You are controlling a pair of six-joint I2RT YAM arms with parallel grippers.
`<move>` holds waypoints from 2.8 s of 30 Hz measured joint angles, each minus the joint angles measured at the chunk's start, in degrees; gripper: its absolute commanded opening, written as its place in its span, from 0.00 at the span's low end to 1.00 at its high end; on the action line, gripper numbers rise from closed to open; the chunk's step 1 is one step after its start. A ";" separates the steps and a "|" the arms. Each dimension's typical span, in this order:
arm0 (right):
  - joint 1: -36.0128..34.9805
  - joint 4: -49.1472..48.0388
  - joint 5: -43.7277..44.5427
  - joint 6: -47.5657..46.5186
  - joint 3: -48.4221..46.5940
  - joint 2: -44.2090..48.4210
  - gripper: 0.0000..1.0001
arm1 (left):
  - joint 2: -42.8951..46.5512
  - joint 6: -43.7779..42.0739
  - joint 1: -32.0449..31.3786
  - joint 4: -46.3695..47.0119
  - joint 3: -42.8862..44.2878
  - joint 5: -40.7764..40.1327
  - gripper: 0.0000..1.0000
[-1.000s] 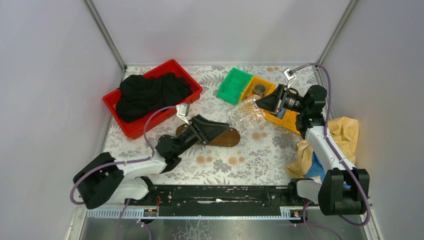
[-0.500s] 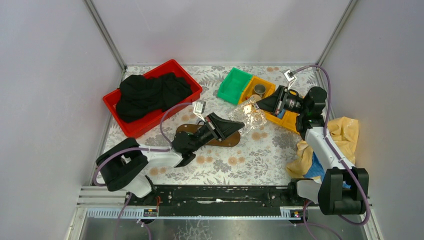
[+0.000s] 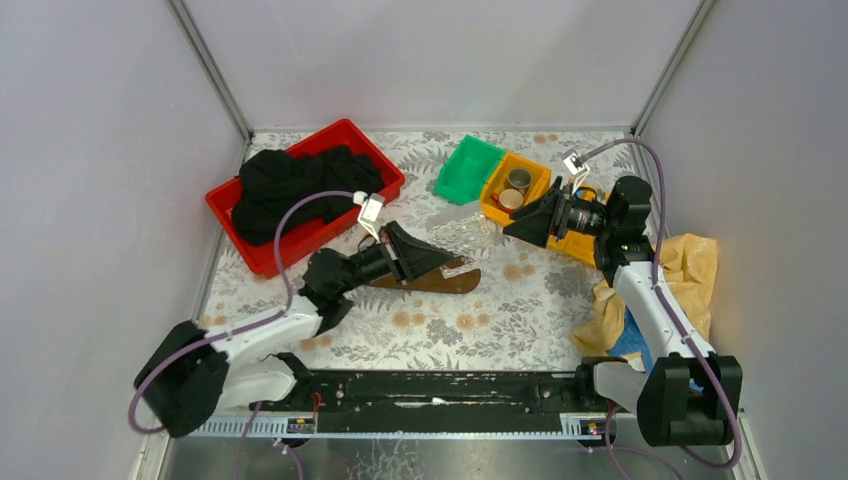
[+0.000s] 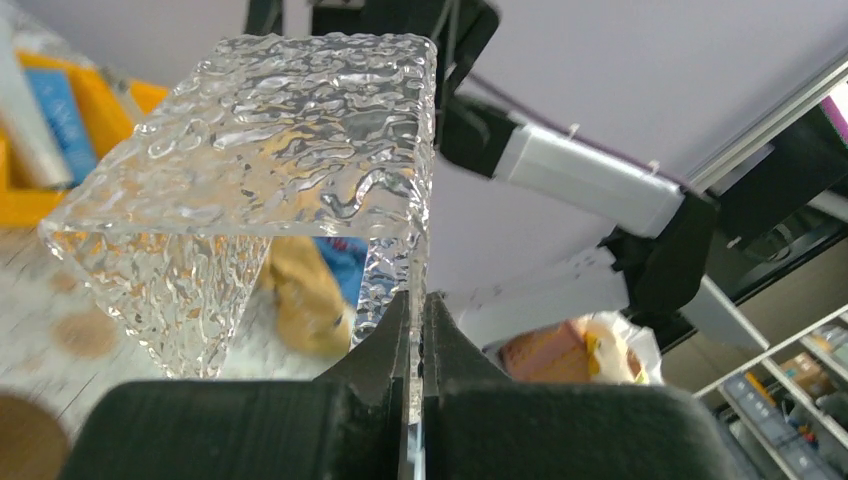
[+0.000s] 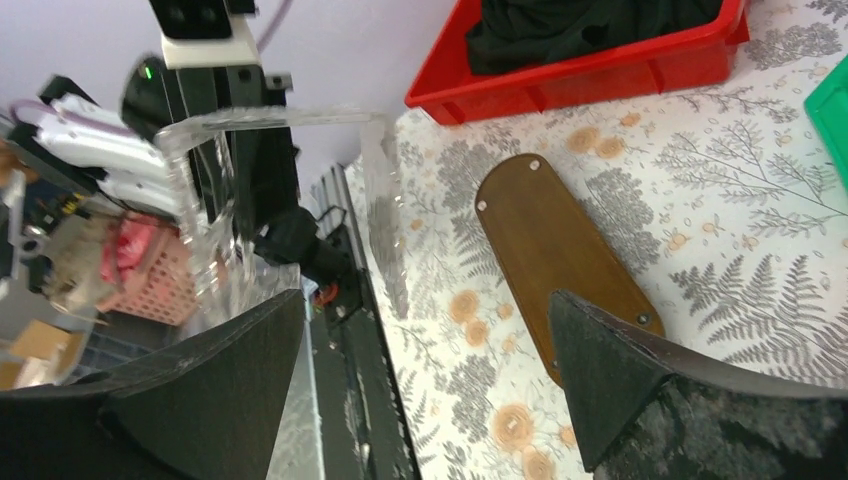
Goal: Prepare toiletry sets of a toothbrush and toothpaste on the tray
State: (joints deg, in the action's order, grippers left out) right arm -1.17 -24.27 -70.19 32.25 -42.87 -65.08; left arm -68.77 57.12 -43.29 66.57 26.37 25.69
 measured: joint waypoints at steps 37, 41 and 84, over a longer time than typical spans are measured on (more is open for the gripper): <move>0.92 14.95 -4.92 -26.05 5.09 4.68 0.99 | -7.26 -18.47 27.04 -58.53 12.24 42.99 0.00; 0.92 15.50 -4.92 -26.67 5.09 4.70 0.99 | -11.87 -17.44 28.09 -56.89 12.26 43.54 0.00; 0.94 18.38 -4.92 -29.55 5.01 5.09 0.99 | -28.24 -13.09 33.20 -50.90 16.63 43.93 0.21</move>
State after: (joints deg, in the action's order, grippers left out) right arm -0.23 -5.89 -75.11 2.70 -37.87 -59.99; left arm -97.01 44.03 -10.09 15.66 43.00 69.63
